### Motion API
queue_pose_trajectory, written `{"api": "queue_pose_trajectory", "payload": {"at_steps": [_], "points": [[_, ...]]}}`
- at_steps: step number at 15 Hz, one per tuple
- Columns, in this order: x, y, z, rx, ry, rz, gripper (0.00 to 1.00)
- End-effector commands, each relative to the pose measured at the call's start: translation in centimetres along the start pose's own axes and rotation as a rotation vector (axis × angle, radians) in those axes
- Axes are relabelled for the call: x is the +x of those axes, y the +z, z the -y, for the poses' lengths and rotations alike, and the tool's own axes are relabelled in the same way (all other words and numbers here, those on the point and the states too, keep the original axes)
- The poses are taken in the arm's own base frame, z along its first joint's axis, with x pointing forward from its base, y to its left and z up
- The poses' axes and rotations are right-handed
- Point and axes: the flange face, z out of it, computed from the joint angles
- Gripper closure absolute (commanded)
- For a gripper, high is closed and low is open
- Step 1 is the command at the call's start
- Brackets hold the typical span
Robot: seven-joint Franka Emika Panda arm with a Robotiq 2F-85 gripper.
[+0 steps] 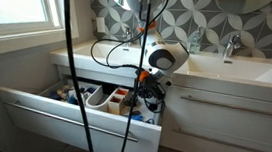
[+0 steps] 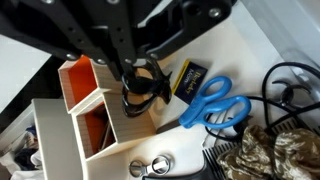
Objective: Pick up the black hair clip and put it in the open drawer
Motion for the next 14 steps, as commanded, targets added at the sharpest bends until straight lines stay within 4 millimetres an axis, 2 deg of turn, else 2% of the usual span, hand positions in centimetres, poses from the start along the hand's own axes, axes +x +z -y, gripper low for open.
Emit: {"api": "queue_pose_trajectory", "payload": {"at_steps": [1, 5, 8, 12, 14], "points": [[1.4, 0.6, 0.0, -0.013, 0.015, -0.014, 0.73], [1.1, 0.3, 0.0, -0.027, 0.010, -0.013, 0.48], [-0.1, -0.5, 0.4, -0.044, -0.017, 0.009, 0.27], [-3.5, -3.7, 2.1, -0.138, -0.099, 0.056, 0.00], [-5.6, -5.8, 3.4, -0.207, -0.130, 0.068, 0.00]]}}
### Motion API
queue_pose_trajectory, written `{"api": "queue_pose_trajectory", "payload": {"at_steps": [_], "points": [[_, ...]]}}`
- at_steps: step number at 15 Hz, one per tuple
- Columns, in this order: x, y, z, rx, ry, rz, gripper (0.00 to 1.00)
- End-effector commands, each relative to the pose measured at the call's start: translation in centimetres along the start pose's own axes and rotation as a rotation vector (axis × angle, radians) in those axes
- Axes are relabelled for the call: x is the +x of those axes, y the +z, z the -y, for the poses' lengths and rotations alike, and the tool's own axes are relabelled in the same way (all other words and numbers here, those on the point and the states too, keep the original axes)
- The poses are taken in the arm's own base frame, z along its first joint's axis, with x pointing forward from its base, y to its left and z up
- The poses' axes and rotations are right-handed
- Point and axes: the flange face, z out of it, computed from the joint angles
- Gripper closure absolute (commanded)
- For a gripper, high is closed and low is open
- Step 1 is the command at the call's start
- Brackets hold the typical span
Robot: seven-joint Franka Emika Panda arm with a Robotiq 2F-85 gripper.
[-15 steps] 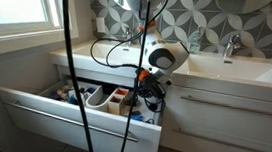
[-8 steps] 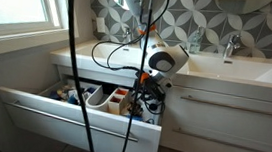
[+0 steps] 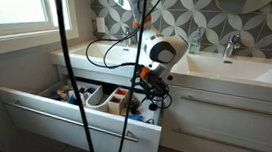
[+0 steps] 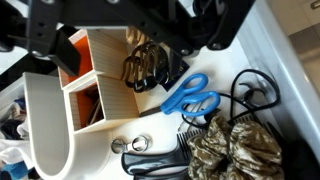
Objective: Pick up the black hair clip and put it in the open drawer
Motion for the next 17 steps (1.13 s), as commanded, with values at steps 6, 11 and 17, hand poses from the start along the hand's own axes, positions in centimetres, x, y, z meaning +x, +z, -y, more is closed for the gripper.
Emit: {"api": "queue_pose_trajectory", "payload": {"at_steps": [6, 11, 17], "points": [[-10.7, -9.6, 6.2, -0.348, -0.059, 0.080, 0.00], [-15.1, -14.9, 8.8, -0.583, -0.067, 0.096, 0.00], [-15.0, -16.0, 9.3, -0.580, -0.124, 0.134, 0.00]]}}
